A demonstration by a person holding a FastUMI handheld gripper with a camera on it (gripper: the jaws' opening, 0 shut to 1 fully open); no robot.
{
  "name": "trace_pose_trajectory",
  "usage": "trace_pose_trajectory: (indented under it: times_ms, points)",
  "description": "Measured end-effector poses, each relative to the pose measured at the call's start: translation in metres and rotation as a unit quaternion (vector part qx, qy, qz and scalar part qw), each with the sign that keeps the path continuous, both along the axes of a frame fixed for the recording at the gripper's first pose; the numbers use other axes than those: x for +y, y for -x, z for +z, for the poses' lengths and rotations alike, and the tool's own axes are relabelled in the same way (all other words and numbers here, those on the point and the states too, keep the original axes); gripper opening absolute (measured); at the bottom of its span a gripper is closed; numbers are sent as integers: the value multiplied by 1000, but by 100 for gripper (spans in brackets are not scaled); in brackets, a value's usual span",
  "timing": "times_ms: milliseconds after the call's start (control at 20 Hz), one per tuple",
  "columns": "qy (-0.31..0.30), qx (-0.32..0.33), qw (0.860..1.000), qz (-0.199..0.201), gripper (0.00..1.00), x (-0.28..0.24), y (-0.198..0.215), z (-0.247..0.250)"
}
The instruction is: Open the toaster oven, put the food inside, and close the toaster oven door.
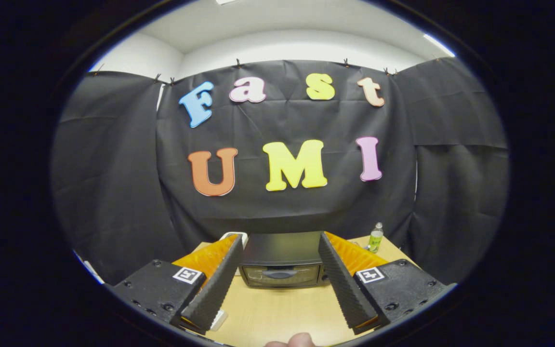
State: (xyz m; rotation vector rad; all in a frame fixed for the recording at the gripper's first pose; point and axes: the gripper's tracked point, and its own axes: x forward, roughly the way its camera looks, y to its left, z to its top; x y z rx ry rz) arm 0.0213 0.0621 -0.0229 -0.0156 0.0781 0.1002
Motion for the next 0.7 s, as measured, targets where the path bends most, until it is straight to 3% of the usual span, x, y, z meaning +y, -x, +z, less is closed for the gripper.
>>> trace_pose_trajectory:
  times_ms: [700]
  points:
    - [-1, -2, 1000, -1, 100, -8, 3, 1]
